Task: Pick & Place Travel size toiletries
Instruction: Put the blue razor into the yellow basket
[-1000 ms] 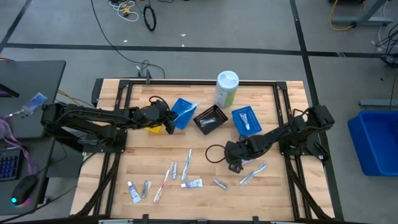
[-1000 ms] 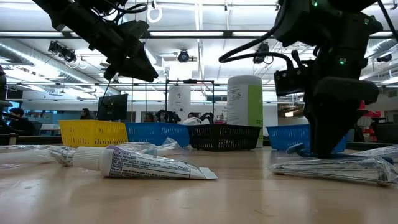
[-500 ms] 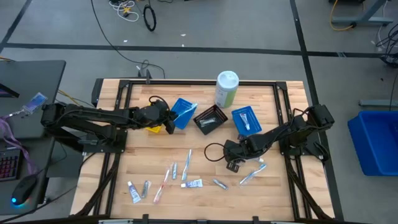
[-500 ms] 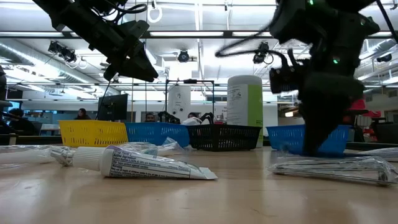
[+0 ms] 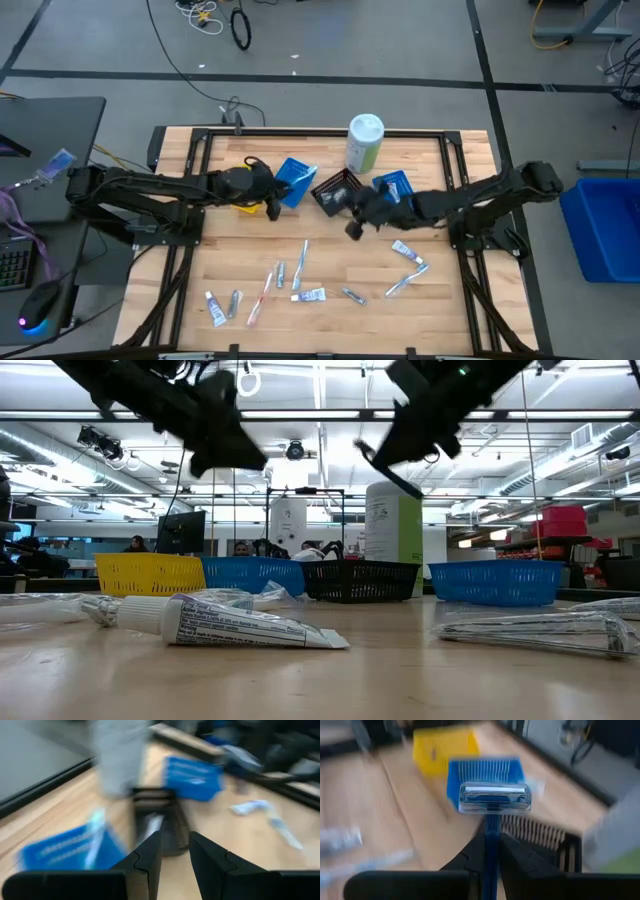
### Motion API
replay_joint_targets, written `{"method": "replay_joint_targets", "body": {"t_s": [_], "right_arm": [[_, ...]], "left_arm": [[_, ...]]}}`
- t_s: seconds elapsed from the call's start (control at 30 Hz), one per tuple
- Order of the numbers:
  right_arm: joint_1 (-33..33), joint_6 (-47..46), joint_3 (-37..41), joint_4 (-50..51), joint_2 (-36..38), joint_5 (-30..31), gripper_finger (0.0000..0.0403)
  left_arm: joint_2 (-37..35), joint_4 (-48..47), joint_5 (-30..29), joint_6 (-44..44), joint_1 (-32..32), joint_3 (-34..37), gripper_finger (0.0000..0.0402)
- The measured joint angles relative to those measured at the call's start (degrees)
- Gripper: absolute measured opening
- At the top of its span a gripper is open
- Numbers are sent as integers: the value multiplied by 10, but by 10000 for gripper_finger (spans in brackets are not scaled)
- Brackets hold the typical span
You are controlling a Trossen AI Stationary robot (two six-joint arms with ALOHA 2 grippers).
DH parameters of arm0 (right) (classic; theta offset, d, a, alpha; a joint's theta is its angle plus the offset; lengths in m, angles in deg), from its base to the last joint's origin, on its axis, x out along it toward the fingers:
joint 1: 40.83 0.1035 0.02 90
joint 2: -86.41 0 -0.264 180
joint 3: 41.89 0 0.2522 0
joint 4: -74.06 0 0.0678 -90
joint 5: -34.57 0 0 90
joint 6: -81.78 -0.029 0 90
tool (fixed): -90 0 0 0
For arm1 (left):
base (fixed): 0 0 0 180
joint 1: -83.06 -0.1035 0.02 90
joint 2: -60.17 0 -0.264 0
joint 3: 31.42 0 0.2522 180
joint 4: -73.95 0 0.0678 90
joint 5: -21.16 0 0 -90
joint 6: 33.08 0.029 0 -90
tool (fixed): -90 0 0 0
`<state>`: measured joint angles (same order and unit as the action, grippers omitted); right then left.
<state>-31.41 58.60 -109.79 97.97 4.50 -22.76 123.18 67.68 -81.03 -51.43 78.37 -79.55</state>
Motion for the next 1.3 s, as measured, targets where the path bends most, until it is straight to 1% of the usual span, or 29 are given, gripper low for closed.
{"method": "replay_joint_targets", "body": {"t_s": [0.03, 0.1, 0.2, 0.27, 0.33, 0.4, 0.6, 0.67, 0.8, 0.93, 1.03, 1.3], "right_arm": [[-9, 18, 0, -32, 3, -9, 45], [-25, 55, 0, -95, 6, -48, 45], [-45, 114, 0, -181, 6, -136, 45], [-57, 134, 0, -209, 6, -188, 45], [-66, 141, 0, -220, 6, -218, 45], [-72, 141, 0, -232, 6, -224, 45], [-80, 151, 0, -233, 3, -223, 45], [-80, 151, 0, -233, 3, -223, 45], [-80, 151, 0, -232, 3, -224, 47], [-80, 151, 0, -229, 3, -224, 48], [-80, 151, 0, -233, 3, -224, 49], [-80, 151, 0, -236, 3, -224, 50]], "left_arm": [[0, 20, 23, 16, 0, 0, 104], [0, 54, 52, 37, 1, 0, 104], [0, 84, 69, 56, 2, 0, 104], [0, 97, 92, 66, 2, 0, 104], [10, 108, 115, 65, 5, 0, 105], [29, 118, 120, 64, 13, 0, 108], [133, 248, 126, 100, 44, -6, 130], [161, 272, 117, 107, 49, -17, 142], [206, 299, 78, 118, 46, -45, 167], [225, 302, 67, 153, 46, -70, 186], [235, 300, 51, 158, 47, -79, 192], [234, 302, 43, 165, 47, -102, 182]]}}
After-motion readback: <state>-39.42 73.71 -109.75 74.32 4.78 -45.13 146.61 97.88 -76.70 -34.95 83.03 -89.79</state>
